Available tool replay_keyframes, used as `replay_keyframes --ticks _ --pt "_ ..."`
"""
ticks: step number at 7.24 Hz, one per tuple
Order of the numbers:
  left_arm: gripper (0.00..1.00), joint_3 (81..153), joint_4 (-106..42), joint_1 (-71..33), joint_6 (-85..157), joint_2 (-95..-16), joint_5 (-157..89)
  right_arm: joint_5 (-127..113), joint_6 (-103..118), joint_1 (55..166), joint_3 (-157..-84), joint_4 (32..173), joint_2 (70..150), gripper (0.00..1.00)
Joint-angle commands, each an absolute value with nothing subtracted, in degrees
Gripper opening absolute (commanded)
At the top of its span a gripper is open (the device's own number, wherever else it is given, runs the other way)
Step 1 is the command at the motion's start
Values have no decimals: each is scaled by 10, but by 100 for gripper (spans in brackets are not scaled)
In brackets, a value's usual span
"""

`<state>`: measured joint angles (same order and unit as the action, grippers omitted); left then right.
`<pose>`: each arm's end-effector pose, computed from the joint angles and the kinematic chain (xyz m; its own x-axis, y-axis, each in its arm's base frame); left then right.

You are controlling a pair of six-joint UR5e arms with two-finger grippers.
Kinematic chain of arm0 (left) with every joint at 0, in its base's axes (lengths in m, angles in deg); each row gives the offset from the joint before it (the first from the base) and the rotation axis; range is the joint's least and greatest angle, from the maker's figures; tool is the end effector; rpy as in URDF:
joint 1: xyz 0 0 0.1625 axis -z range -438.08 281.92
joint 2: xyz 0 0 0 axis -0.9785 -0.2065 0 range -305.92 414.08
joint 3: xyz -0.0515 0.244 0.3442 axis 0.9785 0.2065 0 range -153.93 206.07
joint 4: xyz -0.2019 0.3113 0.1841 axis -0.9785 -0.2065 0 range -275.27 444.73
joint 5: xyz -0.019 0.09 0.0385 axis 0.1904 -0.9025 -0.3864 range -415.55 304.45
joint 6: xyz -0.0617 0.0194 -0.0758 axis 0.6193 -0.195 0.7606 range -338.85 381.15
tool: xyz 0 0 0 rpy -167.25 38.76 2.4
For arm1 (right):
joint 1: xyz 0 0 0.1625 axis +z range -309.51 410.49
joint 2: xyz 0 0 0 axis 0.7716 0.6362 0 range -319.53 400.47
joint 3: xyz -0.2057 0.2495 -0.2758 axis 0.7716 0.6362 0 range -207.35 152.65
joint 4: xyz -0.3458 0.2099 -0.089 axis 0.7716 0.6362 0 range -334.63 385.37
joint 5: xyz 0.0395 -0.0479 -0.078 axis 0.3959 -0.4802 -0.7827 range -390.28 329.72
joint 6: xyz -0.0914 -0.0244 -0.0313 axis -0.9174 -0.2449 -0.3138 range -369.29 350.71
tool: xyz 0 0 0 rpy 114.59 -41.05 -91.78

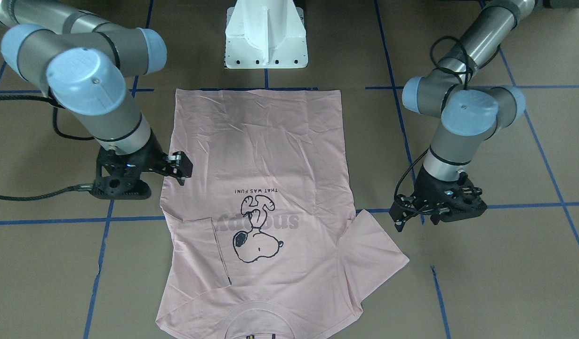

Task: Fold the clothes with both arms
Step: 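Raise the right gripper off the folded sleeve while the left arm moves in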

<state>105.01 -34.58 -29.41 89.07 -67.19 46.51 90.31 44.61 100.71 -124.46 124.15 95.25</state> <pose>0.3960 -0.6206 0.3779 0.6340 -0.1643 -0.7557 0.4221 0.8923 0.1601 -0.3624 -0.5642 0.2620 0.7146 0.0655 0.6964 -0.0749 0.9970 -0.0169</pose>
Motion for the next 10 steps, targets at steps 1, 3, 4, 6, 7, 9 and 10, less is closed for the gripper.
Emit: replay_keyframes --ticks 1,3,4,6,7,9,10 --pt "96 935 -421 -308 901 -719 410 910 439 1018 -1305 1245 1018 100" --pt "94 894 -462 -309 896 -727 396 924 440 1020 -1318 1244 1029 100" --pt "91 875 -480 -309 895 -733 396 924 439 1025 -1321 1244 1034 100" --pt "87 858 -483 -309 895 -743 397 925 439 1027 -1321 1244 1034 100" --pt "85 858 -483 -310 892 -746 397 925 440 1027 -1321 1244 1034 100" --pt "60 858 -483 -310 886 -747 397 924 440 1028 -1321 1244 1034 100" --pt "59 858 -483 -311 886 -747 398 924 440 1027 -1321 1245 1034 100"
